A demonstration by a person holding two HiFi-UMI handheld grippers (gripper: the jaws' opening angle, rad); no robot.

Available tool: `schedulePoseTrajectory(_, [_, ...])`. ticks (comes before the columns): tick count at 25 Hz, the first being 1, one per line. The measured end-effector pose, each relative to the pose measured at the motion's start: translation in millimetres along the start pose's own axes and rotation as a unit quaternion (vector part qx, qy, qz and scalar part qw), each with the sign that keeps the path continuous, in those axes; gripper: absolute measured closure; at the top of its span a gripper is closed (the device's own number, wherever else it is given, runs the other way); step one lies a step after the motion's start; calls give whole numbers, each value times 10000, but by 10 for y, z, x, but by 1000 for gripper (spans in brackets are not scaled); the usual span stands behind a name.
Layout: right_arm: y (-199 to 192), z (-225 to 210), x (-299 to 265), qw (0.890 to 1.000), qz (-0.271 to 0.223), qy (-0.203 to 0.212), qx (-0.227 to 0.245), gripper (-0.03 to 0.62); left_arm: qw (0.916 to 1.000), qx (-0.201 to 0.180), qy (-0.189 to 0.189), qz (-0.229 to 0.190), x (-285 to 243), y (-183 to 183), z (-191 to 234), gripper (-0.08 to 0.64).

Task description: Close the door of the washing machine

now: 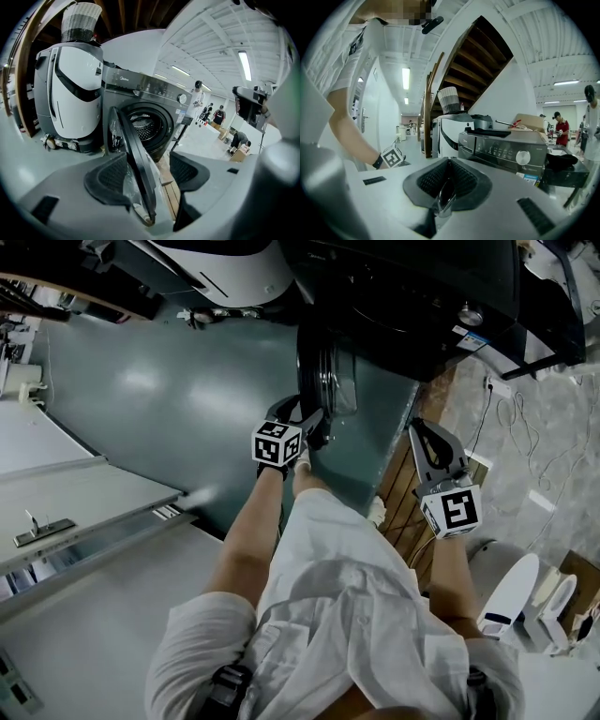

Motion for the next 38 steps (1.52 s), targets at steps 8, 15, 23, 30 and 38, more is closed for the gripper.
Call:
schedulePoseTrajectory(8, [-61, -140, 315, 9992, -86, -367, -112, 560, 9992, -324, -239, 3, -230, 136, -432, 284])
schedulePoseTrajectory(15, [-156, -291, 628, 9969, -115, -729, -270, 560, 9979, -568, -286, -131, -522, 284, -813, 311])
schedulePoseTrajectory(23, [-285, -420, 872, 9946, -7, -973, -366, 560, 9958, -709, -532, -249, -893, 508, -1198, 331])
schedulePoseTrajectory(30, [-351, -560, 984, 9919, 1, -1204, -410, 560, 9932, -904, -637, -364, -1231, 736, -1414, 381])
schedulePoseTrajectory(38, [-454, -723, 1013, 9891, 52, -1379, -511, 560, 9900, -1106, -749, -453, -1649, 1034, -1643, 388])
Point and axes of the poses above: the fingertips, and each gripper's own axes: x backward along the fingers, z to its left, y out of its top, the point moved 7 cm from there along x, backward along the fingers, and after that the axes turned 13 degrees about y, right-handed, at the moved point
